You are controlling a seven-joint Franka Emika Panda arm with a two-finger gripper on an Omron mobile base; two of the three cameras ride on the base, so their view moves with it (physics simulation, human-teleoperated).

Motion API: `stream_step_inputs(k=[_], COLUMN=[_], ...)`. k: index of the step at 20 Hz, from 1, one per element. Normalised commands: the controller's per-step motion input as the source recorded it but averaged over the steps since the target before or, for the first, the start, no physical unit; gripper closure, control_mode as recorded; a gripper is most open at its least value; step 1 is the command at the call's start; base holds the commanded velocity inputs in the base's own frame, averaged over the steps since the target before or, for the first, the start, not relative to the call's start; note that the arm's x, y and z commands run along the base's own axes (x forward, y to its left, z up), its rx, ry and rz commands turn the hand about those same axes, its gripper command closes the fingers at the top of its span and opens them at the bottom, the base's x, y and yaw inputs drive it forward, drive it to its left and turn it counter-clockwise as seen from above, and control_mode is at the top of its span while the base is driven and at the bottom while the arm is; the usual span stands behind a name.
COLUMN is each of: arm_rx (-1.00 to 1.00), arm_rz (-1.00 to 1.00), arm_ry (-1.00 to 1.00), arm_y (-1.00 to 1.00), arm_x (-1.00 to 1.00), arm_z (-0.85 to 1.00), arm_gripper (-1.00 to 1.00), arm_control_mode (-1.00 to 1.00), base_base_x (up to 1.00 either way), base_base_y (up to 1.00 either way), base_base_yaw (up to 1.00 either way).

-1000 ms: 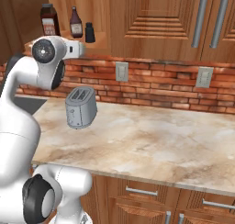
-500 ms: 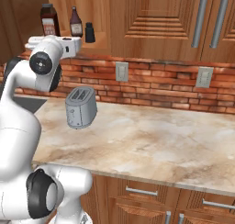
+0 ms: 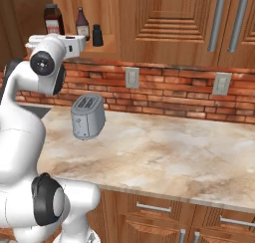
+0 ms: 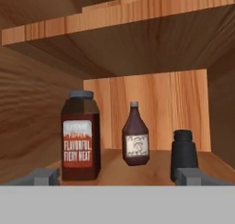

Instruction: Collect the paprika, ketchup, and shaker from the cabinet and place them next to the stove.

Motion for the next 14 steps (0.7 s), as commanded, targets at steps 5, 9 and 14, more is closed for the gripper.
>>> stream_step_inputs(k=[5, 9, 14], arm_rx=[0.00, 0.00, 0.00], arm_rz=[0.00, 0.00, 0.00], arm_ry=[0.01, 0.00, 0.00], arm_y=[0.11, 0.01, 0.00], arm_x=[0.15, 0.02, 0.00], arm_z=[0.00, 0.00, 0.00], arm_gripper=[-1.00, -1.00, -1.00], arm_control_mode=[-1.00, -1.00, -1.00], base_base_x=[0.00, 0.00, 0.00], base_base_y=[0.00, 0.00, 0.00], base_base_yaw=[0.00, 0.00, 0.00])
